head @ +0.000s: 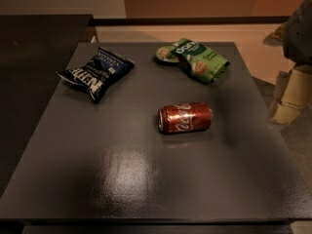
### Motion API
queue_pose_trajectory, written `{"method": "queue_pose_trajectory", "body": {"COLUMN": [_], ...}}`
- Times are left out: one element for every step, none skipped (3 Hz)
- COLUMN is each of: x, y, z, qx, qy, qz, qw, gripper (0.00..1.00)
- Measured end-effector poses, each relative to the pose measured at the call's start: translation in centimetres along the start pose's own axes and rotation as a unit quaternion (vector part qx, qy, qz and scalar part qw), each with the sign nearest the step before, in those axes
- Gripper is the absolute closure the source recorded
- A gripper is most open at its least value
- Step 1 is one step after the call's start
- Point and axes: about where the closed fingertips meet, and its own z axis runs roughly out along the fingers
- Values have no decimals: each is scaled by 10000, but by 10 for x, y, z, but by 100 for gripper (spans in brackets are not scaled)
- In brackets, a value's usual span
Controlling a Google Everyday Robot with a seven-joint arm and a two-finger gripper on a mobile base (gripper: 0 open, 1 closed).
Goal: Move coke can near blue chip bag
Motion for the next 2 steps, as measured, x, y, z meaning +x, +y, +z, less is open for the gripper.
{"method": "queue_pose_trajectory", "body": {"x": [0, -15], "y": [0, 5], "z": [0, 2], "qx": [1, -51], "qy": [0, -46], "qz": [0, -244], "qw": [10000, 9997], "gripper": [0, 0]}}
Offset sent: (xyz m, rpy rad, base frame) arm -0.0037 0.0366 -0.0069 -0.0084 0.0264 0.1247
